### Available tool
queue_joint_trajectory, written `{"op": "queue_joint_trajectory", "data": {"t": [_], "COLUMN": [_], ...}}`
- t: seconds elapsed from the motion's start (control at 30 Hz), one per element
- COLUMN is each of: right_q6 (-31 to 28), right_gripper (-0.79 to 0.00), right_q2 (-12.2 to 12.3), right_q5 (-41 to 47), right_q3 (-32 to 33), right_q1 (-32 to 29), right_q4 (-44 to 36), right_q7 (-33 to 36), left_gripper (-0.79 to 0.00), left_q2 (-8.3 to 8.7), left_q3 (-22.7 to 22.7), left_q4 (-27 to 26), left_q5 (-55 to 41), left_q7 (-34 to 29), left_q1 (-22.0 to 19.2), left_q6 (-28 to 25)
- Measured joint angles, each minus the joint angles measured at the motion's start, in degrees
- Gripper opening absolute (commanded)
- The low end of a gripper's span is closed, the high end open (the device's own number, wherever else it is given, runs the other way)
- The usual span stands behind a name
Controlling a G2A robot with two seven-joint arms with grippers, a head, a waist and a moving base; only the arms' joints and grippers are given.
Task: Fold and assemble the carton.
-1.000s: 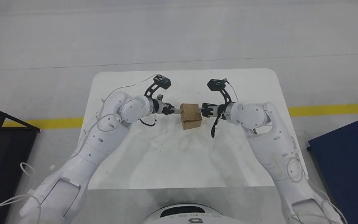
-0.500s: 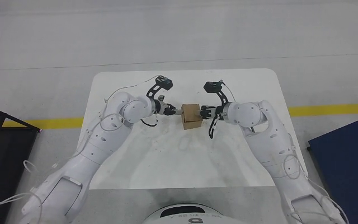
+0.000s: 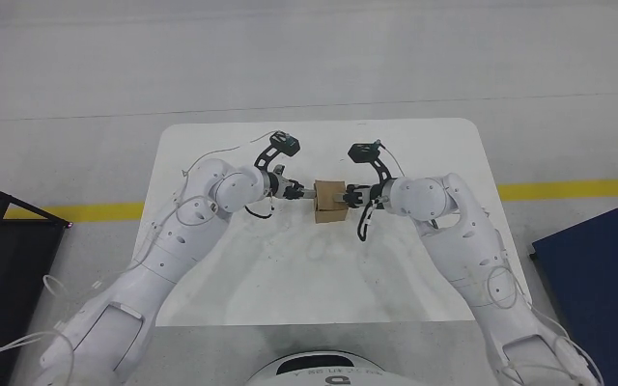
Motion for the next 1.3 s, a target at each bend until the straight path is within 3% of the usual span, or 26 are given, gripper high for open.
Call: {"op": "queue_joint_trajectory", "data": {"t": [0.6,1.17,1.23,1.3], "right_q6": [1.0,1.1,1.0,0.5], "right_gripper": [-0.486,-0.493,-0.523,-0.65], "right_q2": [0.5,1.0,1.0,1.1], "right_q5": [-1.6,-1.2,-0.9,-0.3], "right_q3": [-1.2,-1.3,-1.1,-0.3], "right_q1": [0.1,0.1,0.0,-0.5], "right_q4": [-0.3,-0.8,-1.2,-2.2], "right_q7": [-0.4,-0.9,-1.6,-3.5], "left_gripper": [0.0,0.0,0.0,0.0], "left_q2": [0.47,-0.47,-0.54,-0.57], "left_q3": [-2.7,1.3,1.3,0.8], "left_q4": [-2.4,-2.5,-2.4,-2.7], "left_q5": [-0.9,6.1,6.3,5.7], "left_q7": [0.1,-0.2,0.0,0.4], "left_q1": [1.3,0.7,0.7,0.7], "left_q6": [-0.6,0.7,0.8,0.9]}}
